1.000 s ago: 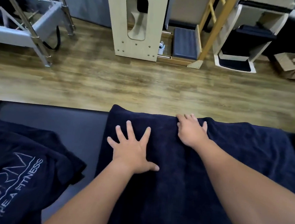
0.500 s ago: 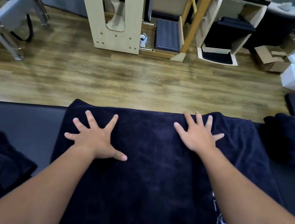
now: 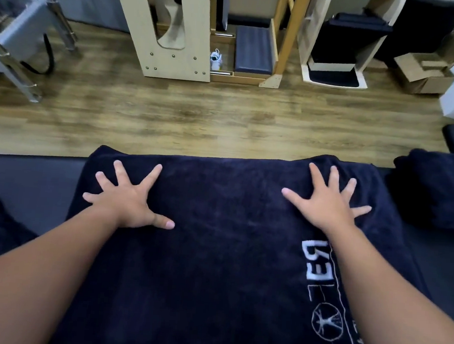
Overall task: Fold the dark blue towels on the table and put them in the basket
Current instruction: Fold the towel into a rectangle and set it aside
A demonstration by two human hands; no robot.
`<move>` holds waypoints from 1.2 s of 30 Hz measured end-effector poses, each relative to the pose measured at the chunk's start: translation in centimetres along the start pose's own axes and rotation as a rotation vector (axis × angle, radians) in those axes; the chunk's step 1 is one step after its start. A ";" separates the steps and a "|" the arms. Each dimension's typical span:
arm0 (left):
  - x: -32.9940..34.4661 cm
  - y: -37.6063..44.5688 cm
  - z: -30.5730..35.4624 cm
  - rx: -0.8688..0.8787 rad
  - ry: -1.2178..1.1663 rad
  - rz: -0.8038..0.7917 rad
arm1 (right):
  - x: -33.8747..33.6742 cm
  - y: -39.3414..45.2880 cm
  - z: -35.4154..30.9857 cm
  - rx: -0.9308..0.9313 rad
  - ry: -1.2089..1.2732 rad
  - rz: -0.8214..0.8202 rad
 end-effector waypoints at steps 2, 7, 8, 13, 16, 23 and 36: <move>0.0 -0.7 0.0 -0.027 -0.023 0.010 | -0.5 -0.1 0.0 0.041 0.034 0.016; 0.3 -3.4 1.4 -0.060 -0.030 0.149 | 0.9 -9.5 -1.5 -0.110 -0.033 -0.026; 0.5 -4.4 2.1 -0.034 -0.025 0.200 | 1.6 -12.4 -1.7 -0.188 -0.054 -0.039; 6.6 -13.3 5.6 0.285 0.038 0.431 | 4.3 -24.9 0.0 -0.442 -0.110 -0.108; 12.1 -19.7 4.6 0.365 -0.043 0.421 | 4.3 -27.5 3.9 -0.367 -0.130 -0.086; 18.1 -30.6 -2.8 0.362 0.068 0.402 | 3.2 -32.2 12.9 -0.196 -0.172 -0.113; 23.0 -42.6 -9.5 0.102 0.016 0.308 | 3.2 -43.1 20.4 -0.428 -0.297 -0.167</move>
Point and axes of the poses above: each hand's wrist, its own y-axis towards the middle knuckle, its own x-axis out of the palm, z = x × y, the point moved 4 cm from there along y, towards the middle knuckle, and after that the axes turned 10 degrees about z, right-handed, at the moved point
